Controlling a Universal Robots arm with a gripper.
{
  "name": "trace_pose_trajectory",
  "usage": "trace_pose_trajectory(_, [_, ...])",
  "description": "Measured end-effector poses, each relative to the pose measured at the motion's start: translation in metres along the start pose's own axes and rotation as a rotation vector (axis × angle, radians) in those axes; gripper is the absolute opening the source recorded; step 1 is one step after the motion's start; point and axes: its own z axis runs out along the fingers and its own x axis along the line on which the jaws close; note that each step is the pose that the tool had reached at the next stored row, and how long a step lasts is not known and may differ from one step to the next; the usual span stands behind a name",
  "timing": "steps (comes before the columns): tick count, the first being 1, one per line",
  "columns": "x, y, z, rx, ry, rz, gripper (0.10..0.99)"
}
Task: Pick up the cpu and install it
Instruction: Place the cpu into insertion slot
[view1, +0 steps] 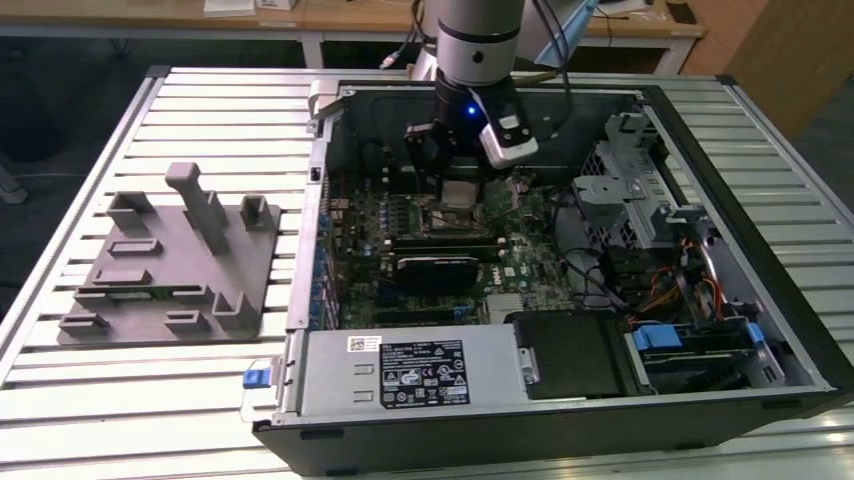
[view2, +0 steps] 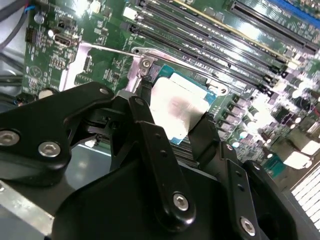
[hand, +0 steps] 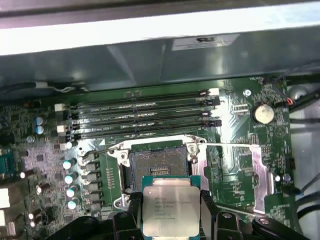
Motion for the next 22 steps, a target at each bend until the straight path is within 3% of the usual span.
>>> trace_pose_trajectory(22, [0.0000,0.0000,0.0004,0.007,0.0070,0.306,0.545])
